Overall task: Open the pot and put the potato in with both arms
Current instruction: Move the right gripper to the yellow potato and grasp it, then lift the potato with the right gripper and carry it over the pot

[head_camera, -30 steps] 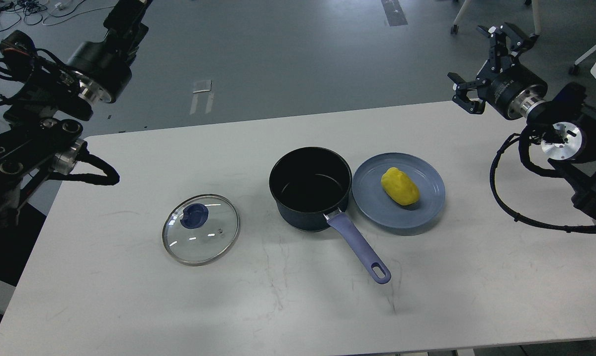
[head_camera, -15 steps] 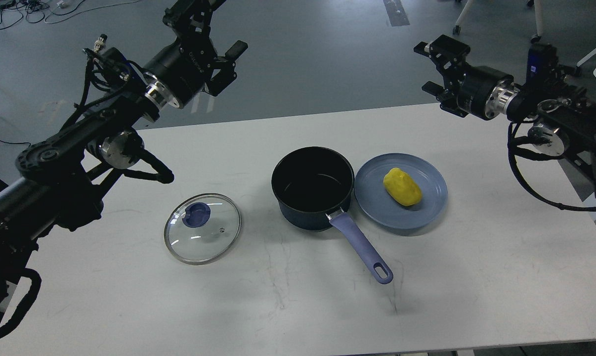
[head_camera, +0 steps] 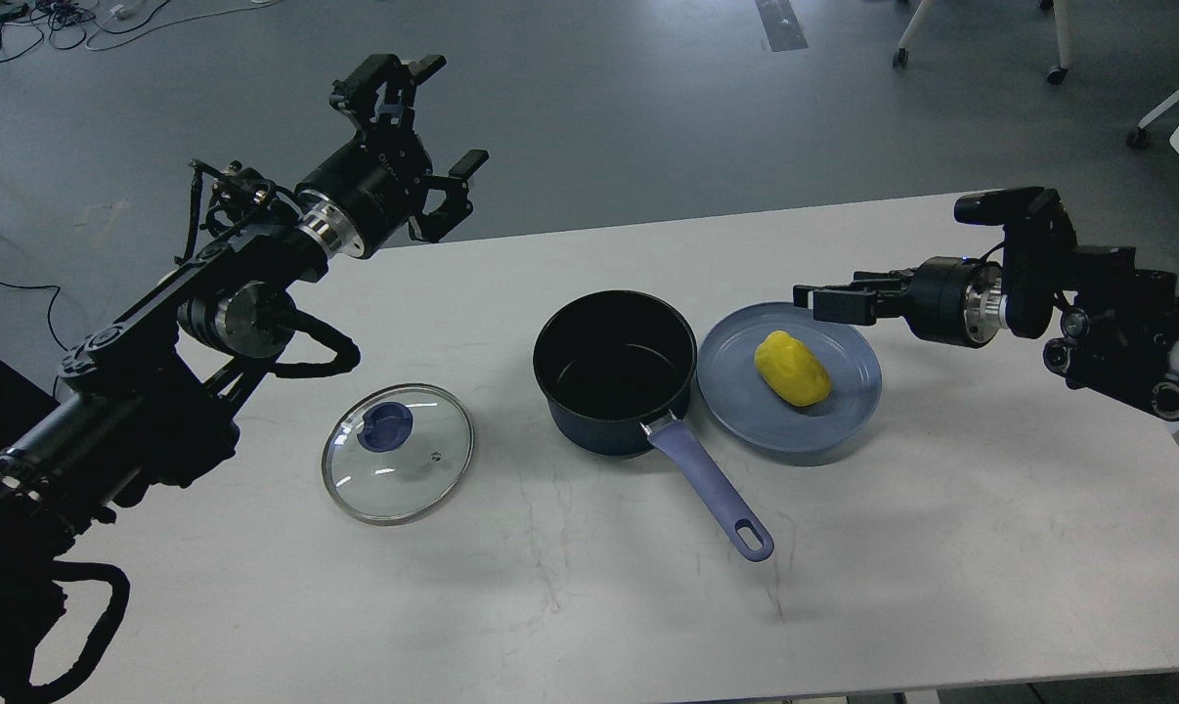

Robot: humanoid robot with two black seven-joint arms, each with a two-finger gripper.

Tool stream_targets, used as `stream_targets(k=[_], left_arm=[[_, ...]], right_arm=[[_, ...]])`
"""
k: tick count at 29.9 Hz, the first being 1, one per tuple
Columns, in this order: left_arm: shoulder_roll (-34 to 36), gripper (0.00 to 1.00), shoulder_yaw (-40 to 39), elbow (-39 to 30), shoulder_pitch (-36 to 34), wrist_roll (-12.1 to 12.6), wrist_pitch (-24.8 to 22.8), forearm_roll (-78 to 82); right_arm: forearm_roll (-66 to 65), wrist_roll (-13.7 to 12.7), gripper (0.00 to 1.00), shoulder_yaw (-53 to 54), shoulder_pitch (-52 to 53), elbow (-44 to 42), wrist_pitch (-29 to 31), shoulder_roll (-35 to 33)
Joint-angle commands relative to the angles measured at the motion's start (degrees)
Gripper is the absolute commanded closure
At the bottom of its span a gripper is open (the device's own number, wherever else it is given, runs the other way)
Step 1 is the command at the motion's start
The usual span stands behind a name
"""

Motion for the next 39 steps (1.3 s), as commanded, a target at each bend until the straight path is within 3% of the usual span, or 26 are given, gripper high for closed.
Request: stream_targets(k=[1,19,21,23,28,30,39], left_arm=[[0.3,0.02,0.0,-0.1,0.0,-0.1,0.0,0.2],[1.5,0.02,0.3,-0.2,2.1,-1.5,-0.6,0.7],[1.9,0.02,0.3,-0.4,2.2,-2.0,-0.6,0.7],[2.3,0.02,0.5,-0.4,2.2,-2.1,-0.6,0.7],[2.6,0.02,0.6,-0.6,2.5,-2.1,-0.6,0.7],[2.6,0.02,0.6,-0.6,2.5,-2.1,-0.6,0.7],[2.6,0.02,0.6,-0.8,2.5,-2.2,-0.6,3.0]], right_arm=[[0.0,0.4,0.02,-1.5,-0.3,-0.2,0.0,1.6],[-0.1,0.4,0.12,-8.4,-1.1,-6.0,-2.4,8.0],[-0.1,0.5,0.24,-8.4,-0.9,-6.2,-2.4,8.1],[-0.1,1.8,0.52,-8.5,-0.6,-6.9,-2.5,8.8],[-0.1,3.5,0.75,-9.4,-0.5,-8.0,-3.2,10.3],[-0.1,3.6,0.79,-9.6,-0.5,-8.0,-3.8,10.4],[0.0,3.6,0.79,-9.6,1.4,-7.0,-4.9,10.3]])
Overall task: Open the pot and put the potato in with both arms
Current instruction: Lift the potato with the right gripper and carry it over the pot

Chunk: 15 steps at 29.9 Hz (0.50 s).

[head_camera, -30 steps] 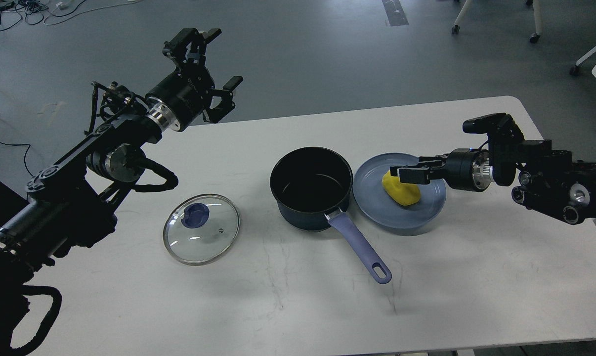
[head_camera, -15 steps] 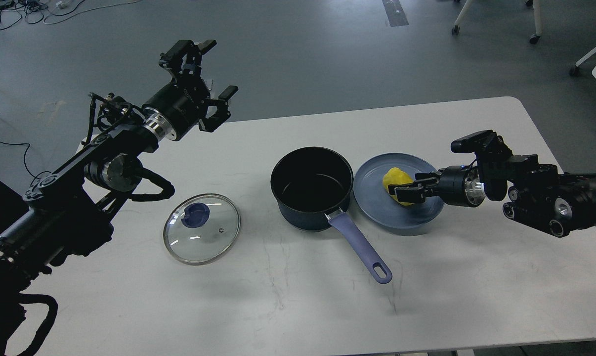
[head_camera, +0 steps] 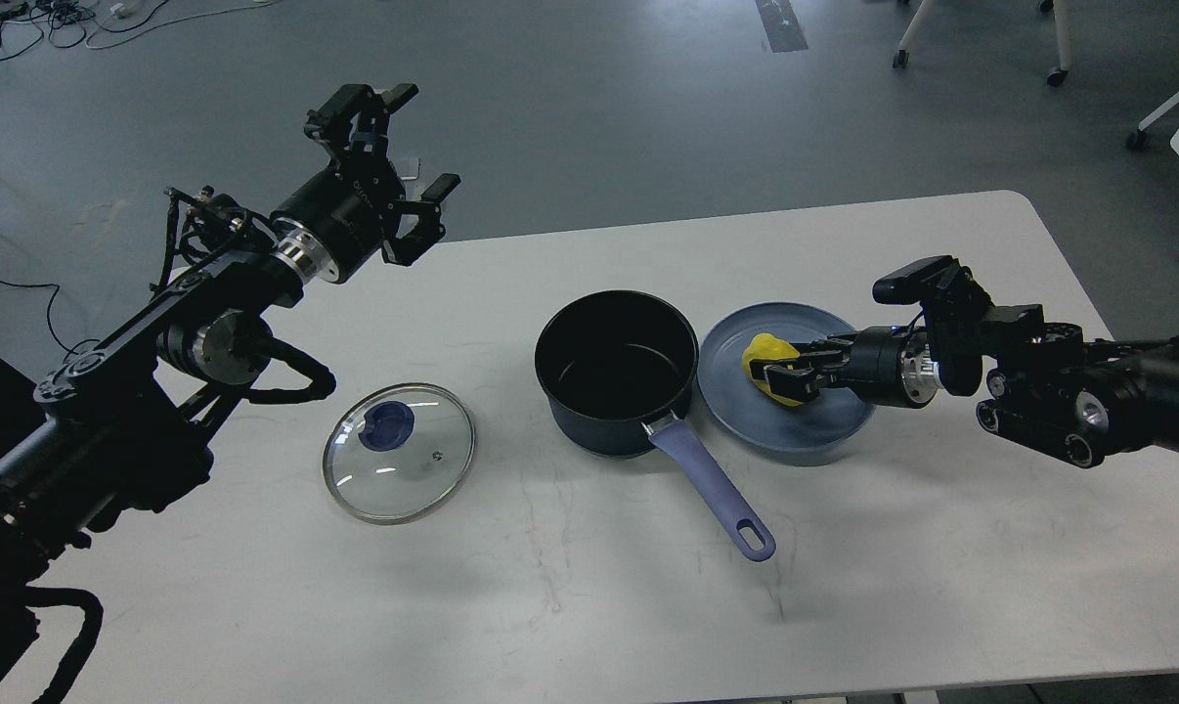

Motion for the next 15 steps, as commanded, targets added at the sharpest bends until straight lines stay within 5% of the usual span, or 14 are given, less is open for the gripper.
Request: stream_targets(k=[1,9,15], left_arm=[[0.0,0.02,-0.3,-0.1,-0.1,0.0,0.0,0.5],[0.2,0.02,-0.4,-0.2,-0.1,0.0,0.0,0.5],[0.0,0.02,-0.4,-0.1,-0.1,0.1,0.0,0.5]], right_arm=[[0.1,0.1,0.80,-0.1,2.8,1.3,-0.1,-0.7],[0.0,0.1,0.81,-0.2,12.5,2.0,-1.0,-4.0],[-2.8,0.0,1.00,-5.3,19.6,1.8,-1.5,0.4]])
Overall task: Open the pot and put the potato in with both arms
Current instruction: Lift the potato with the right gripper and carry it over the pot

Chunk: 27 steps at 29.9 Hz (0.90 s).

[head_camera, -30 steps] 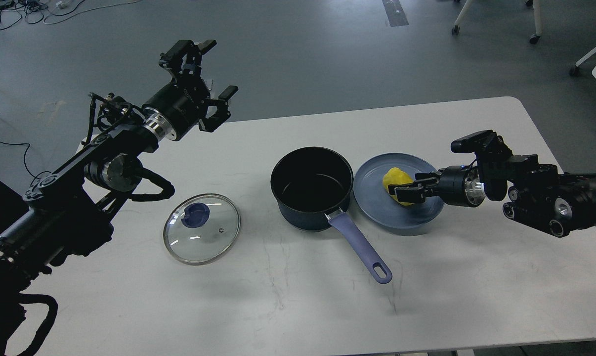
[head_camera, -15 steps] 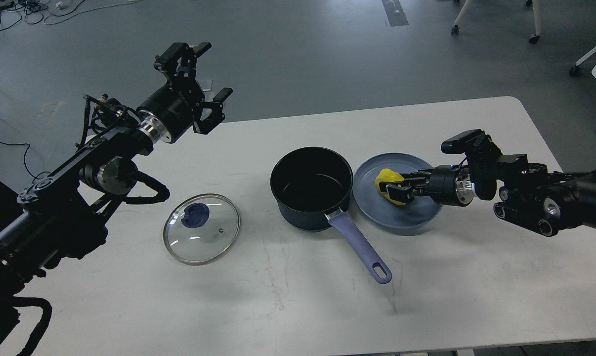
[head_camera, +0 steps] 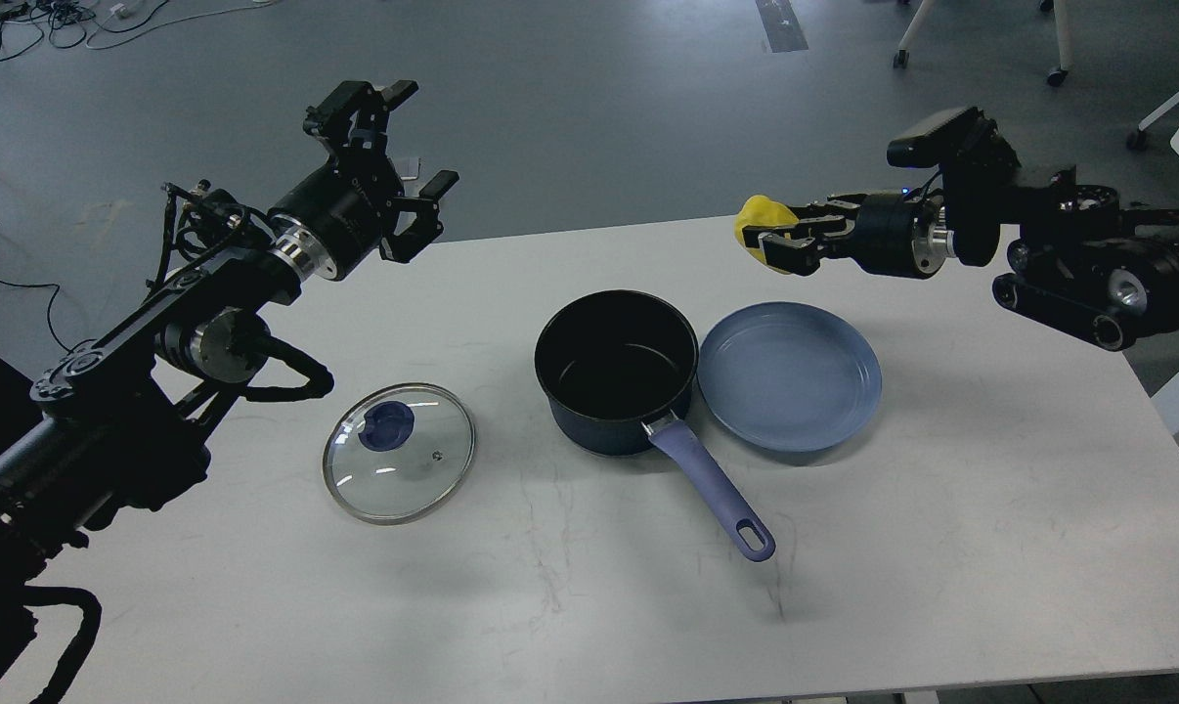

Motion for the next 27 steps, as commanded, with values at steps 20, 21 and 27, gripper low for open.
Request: stream_targets(k=[20,21,27], left_arm=[[0.1,0.02,-0.4,-0.1,-0.1,0.0,0.2,0.0],[0.1,0.02,-0.4,-0.1,-0.1,0.0,0.2,-0.1],[0.1,0.02,-0.4,-0.2,-0.1,0.0,0.2,0.0]], right_arm=[[-1.3,-1.7,1.00,-9.8,5.9,-5.6,-0.6,18.9],[-1.3,-1.7,1.00,-9.8,5.4,-6.0,-0.7,19.2],[-1.3,-1.7,1.00,-9.9,2.8,-8.4,-1.8,21.7]])
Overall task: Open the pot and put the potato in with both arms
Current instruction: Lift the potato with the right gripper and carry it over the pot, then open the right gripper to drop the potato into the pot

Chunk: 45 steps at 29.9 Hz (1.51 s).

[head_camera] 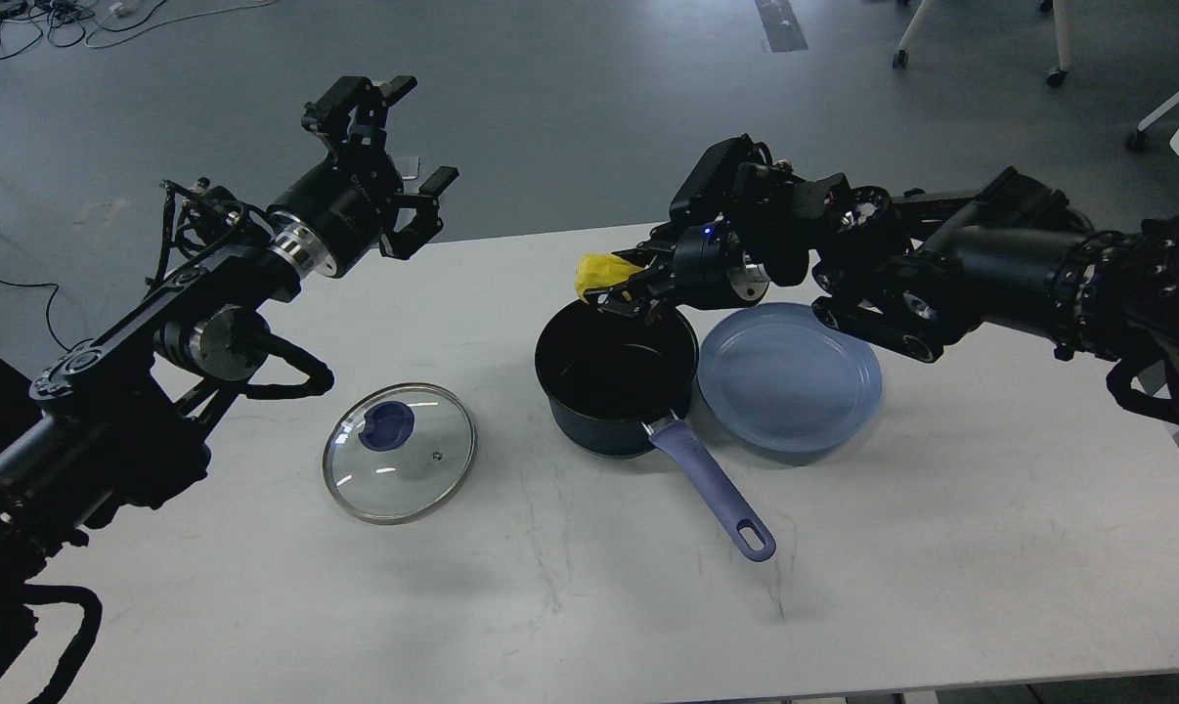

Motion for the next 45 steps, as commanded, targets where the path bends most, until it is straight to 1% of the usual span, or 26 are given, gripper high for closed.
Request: stream_targets(k=[1,17,18,19,21,22,30,35,37,39,40,42,43,45], left_arm=[[-0.1,0.02,0.1,0.0,0.1,0.0,0.0,0.0],[0.4,0.02,0.1,-0.1,0.0,-0.1,-0.2,0.0],[0.5,0.02,0.1,-0.1,0.0,-0.1,-0.2,0.0],[0.5,0.02,0.1,-0.1,0.0,-0.1,-0.2,0.0],[0.6,0.02,0.1,-0.1,0.0,-0.1,-0.2,0.0],[0.6,0.02,0.1,-0.2,0.0,-0.1,-0.2,0.0],[0.9,0.02,0.0,-0.2,0.0,-0.1,-0.2,-0.1],[0.7,0.02,-0.1,-0.2,0.0,0.0,-0.2,-0.1],[0.7,0.02,-0.2,-0.2,0.0,0.0,-0.2,-0.4],[0.5,0.02,-0.7,-0.2,0.0,0.0,-0.3,-0.7],[0.5,0.02,-0.7,-0.2,0.0,0.0,-0.3,-0.7],[-0.1,0.02,-1.5,-0.2,0.2,0.0,-0.3,-0.9],[-0.2,0.02,-1.7,-0.2,0.4,-0.1,-0.3,-1.0],[-1.3,0.02,-3.0,-0.1,2.2,0.0,-0.4,-1.6]], right_arm=[[0.0,0.0,1.00,-0.1,-1.6,-2.2,-1.5,1.8],[0.0,0.0,1.00,-0.3,-3.4,-3.6,-1.9,2.1],[0.2,0.0,0.94,-0.2,-3.6,-3.5,-1.9,2.1],[0.5,0.3,0.58,-0.1,-3.7,-3.3,-2.2,2.1],[1.0,0.3,0.18,0.1,-3.8,-2.9,-3.0,2.1],[1.1,0.3,0.00,0.4,-3.8,-2.7,-3.9,2.1],[1.7,0.3,0.00,2.2,-2.0,-1.9,-4.1,2.1],[5.1,0.3,0.00,5.5,-0.3,1.7,-3.8,1.5],[9.9,0.1,0.00,7.5,1.8,4.5,-3.1,-1.7],[21.9,-0.1,0.00,10.9,2.7,6.5,0.8,-5.7],[22.0,-0.1,0.00,10.9,2.7,6.5,0.8,-5.7],[34.4,-0.1,0.00,14.2,2.6,6.4,7.0,-8.6],[37.5,-0.1,0.00,15.3,2.5,6.4,8.4,-9.4],[49.4,0.2,0.00,21.8,1.0,6.9,13.0,-12.4]])
